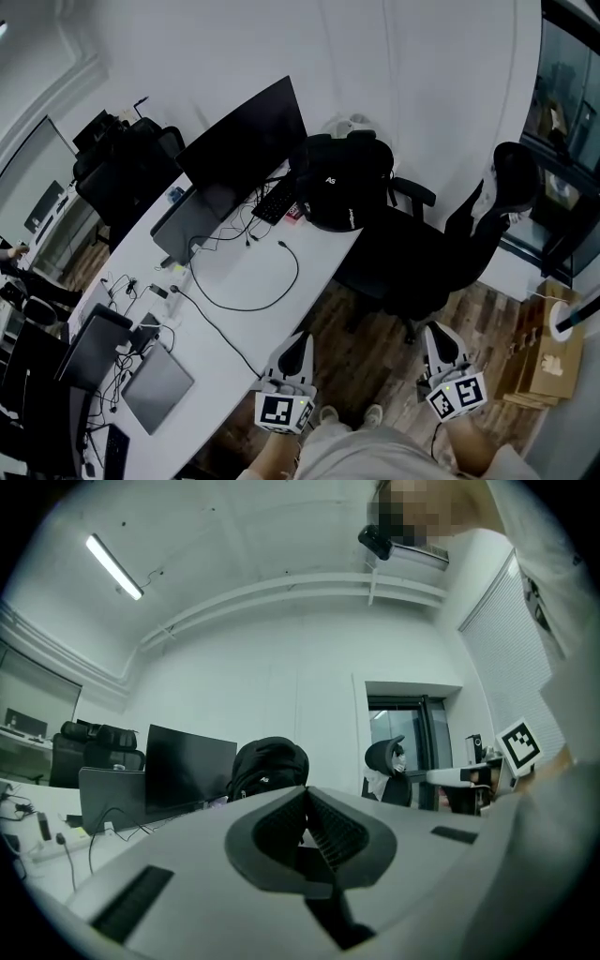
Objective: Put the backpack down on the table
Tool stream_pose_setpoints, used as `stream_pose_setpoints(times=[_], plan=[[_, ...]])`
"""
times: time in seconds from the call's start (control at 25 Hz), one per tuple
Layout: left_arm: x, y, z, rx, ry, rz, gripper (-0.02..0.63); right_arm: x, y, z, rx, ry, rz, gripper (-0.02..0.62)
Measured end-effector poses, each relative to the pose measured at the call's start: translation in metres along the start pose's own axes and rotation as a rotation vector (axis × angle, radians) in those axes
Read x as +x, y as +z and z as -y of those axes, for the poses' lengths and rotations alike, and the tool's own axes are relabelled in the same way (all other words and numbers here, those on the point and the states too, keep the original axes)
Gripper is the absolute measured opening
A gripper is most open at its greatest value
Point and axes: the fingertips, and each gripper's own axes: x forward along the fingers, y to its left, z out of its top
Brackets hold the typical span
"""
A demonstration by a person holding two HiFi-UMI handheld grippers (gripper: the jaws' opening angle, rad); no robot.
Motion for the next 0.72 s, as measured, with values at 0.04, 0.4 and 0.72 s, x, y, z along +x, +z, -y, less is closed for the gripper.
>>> stream_pose_setpoints(times=[0.04,0.4,0.72], plan=[[0.0,0.001,-0.002,-0.003,-0.007,0.004,0.009,-0.001,0.0,-0.002,0.002,-0.003,0.0,0.038],[-0.024,0.0,-0.012,-0.053,-0.095,-0.005,0.009,0.005,0.006,-0.049,0.007,-0.008,0.031,0.037],[-0.035,-0.006,-0.035,-0.072,-0.08,0.006,0.009,0.008,0.006,-0.08,-0.011,-0.005,0.031,0.028]])
